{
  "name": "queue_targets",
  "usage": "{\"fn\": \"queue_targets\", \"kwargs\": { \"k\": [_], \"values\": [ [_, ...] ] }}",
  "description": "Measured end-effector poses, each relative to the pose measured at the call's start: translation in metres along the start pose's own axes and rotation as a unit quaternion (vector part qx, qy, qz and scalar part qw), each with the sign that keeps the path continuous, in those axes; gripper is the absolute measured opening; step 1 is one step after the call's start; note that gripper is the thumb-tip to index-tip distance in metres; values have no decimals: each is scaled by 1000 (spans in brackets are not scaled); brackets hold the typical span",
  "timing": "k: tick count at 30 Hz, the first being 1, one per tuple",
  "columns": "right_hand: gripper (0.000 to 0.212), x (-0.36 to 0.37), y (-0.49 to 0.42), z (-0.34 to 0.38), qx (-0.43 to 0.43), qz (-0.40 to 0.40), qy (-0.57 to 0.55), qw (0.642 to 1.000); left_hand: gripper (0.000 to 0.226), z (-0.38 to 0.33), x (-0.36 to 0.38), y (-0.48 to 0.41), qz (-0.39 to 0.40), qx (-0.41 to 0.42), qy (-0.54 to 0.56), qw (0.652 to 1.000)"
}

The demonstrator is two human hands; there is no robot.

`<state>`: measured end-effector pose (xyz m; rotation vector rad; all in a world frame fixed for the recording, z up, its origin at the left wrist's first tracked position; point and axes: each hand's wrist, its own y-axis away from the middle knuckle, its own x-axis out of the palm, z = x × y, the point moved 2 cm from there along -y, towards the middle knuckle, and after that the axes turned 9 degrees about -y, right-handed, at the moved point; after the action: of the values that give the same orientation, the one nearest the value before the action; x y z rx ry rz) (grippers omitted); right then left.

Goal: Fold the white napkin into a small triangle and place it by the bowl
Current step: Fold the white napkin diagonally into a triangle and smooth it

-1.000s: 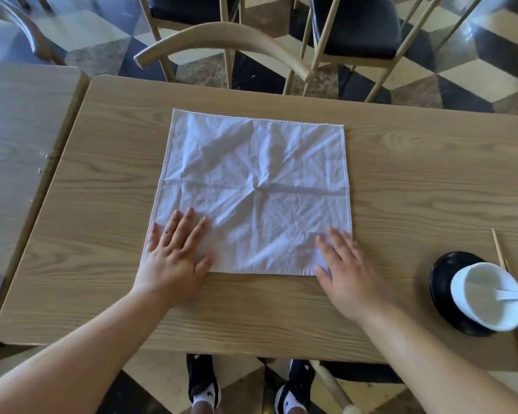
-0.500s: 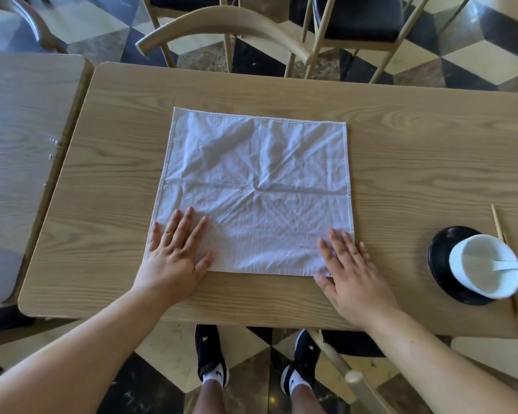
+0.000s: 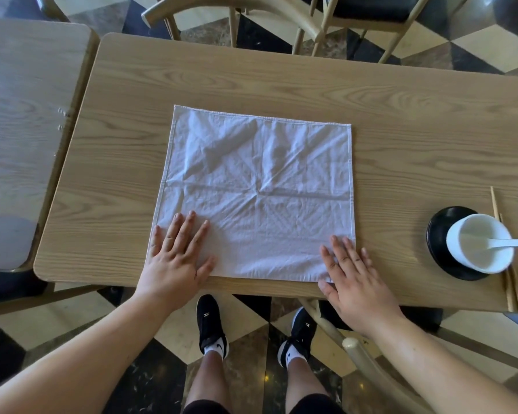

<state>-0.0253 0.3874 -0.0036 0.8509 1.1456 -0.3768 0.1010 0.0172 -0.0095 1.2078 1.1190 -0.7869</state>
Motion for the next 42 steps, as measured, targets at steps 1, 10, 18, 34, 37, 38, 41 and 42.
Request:
{"fn": "queue_targets", "kwargs": {
  "k": [1, 10, 18, 34, 37, 38, 41, 42],
  "values": [
    [73, 2, 3, 1, -3, -5, 3, 1000, 77, 0, 1, 4, -2, 2, 1, 1000],
    [74, 12, 24, 7, -19, -17, 18, 1000, 77, -1, 8, 25, -8, 5, -11, 1000],
    [67, -11, 25, -4, -65, -18, 2, 998, 77, -3, -7, 22, -17, 4, 15, 1000],
    [44, -48, 19, -10, -130, -45, 28, 990, 57, 49, -59, -37, -71, -124, 66, 988],
    [17, -45, 23, -12, -167, -75, 45, 982, 62, 66, -62, -52, -77, -152, 78, 982],
    [20, -45, 23, -14, -171, -73, 39, 982, 65, 71, -64, -58, -78, -164, 83, 980],
    [10, -50, 21, -15, -152, -74, 9, 985, 81, 83, -68, -71, -70, -201, 99, 972],
    [14, -55, 17, -14, -123, -70, -17, 990, 87, 88, -69, -74, -67, -205, 99, 971]
  ]
}}
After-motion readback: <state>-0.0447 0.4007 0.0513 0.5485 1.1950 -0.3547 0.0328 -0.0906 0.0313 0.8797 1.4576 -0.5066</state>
